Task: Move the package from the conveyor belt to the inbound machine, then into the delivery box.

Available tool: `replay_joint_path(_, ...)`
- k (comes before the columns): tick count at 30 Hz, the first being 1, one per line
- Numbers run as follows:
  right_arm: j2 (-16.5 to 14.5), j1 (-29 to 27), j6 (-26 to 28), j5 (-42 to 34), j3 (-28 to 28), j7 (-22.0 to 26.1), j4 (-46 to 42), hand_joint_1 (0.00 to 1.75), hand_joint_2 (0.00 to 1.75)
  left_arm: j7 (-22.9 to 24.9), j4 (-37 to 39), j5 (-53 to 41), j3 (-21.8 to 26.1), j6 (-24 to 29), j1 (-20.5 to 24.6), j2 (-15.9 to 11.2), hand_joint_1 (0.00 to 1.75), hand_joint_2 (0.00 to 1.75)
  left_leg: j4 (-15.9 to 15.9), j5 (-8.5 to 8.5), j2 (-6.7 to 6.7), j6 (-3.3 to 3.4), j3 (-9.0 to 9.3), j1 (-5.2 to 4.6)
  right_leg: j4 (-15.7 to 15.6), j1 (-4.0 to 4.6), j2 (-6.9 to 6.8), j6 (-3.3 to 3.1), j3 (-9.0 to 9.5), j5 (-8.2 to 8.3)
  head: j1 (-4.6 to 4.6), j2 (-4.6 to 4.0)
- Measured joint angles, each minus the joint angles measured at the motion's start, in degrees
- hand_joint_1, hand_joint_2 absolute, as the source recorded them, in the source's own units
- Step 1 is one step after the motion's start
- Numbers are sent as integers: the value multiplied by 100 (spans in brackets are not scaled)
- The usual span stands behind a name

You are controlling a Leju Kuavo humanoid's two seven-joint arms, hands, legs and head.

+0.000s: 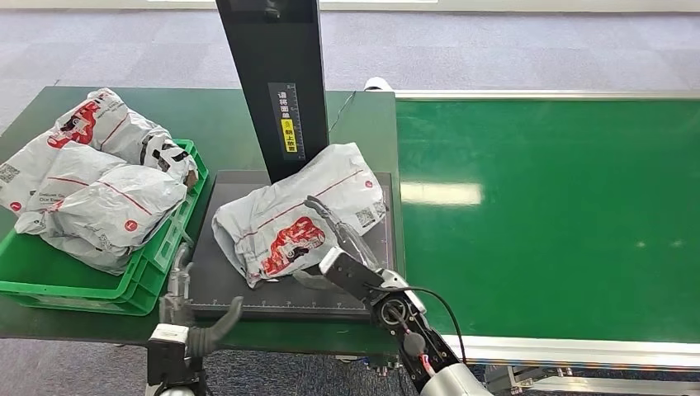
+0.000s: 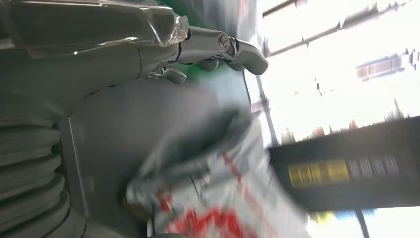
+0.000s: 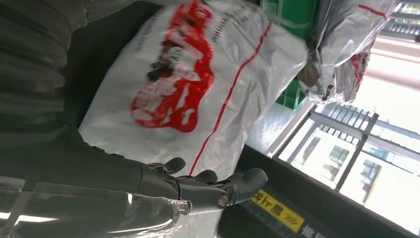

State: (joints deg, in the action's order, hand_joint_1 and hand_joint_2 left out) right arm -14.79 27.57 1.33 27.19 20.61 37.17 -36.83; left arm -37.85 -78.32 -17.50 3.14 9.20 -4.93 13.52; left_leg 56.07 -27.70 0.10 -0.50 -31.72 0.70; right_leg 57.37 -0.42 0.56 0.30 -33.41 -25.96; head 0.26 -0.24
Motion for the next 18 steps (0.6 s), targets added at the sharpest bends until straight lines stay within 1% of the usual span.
replay_joint_path(4,160,-533,79,83,-111,-10,-668,0,175,-69,-426,-502,375,1984,-172,55,0,175,0,-2,0,-1,-2,0,0,0,0,0,-2,-1,-1,0)
replay_joint_path(5,191,-650,98,111,-127,-25,-826,0,175,-101,-531,-585,464,2301,-213,66,0,175,-1,-2,-1,-1,-3,0,0,0,0,0,-3,-2,-1,0)
replay_joint_path(6,219,-756,117,134,-139,-39,-972,0,175,-129,-631,-638,547,2487,-255,78,0,175,-1,-2,-1,-1,-4,0,0,0,0,0,-3,-2,-1,0)
replay_joint_path(10,305,-1076,212,188,-162,-98,-1441,0,175,-192,-992,-738,794,2628,-383,127,0,175,-1,-1,0,-1,-3,0,-1,0,0,-1,-2,-3,-1,0)
replay_joint_path(13,359,-1290,281,192,-192,-131,-1720,0,175,-198,-1128,-834,843,2632,-413,138,0,175,0,-1,-2,-1,0,0,-1,0,-2,0,-1,-3,-1,0)
replay_joint_path(15,393,-1453,299,158,-228,-137,-1919,0,175,-184,-1072,-924,772,2632,-371,128,0,175,0,-1,-2,-1,1,-1,-2,-1,-3,0,-1,-3,-1,0)
replay_joint_path(18,443,-1717,302,114,-300,-137,-2241,0,175,-65,-787,-1112,508,2624,-180,79,0,175,1,-1,-6,-1,0,-1,-2,-1,-8,0,1,-2,0,0)
